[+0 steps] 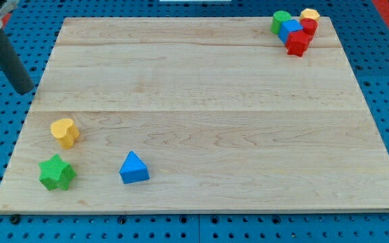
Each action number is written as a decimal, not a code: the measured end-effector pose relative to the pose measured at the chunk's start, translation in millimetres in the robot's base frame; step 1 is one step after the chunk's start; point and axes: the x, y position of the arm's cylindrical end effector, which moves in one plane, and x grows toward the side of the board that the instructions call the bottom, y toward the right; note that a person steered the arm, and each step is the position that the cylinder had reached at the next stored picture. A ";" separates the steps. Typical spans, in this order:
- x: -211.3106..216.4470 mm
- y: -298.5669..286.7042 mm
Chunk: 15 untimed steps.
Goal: Move the heart to the right side of the red star
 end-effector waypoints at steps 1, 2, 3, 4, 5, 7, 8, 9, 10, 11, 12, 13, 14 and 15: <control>30.4 0.4; 94.5 0.4; 123.6 5.6; 107.6 63.2; 101.2 166.8; 78.2 205.1; 60.8 223.5; 48.7 300.4; 49.4 327.9; 57.7 263.6; 62.8 209.8; 41.3 214.7; 28.5 295.8; 28.4 394.8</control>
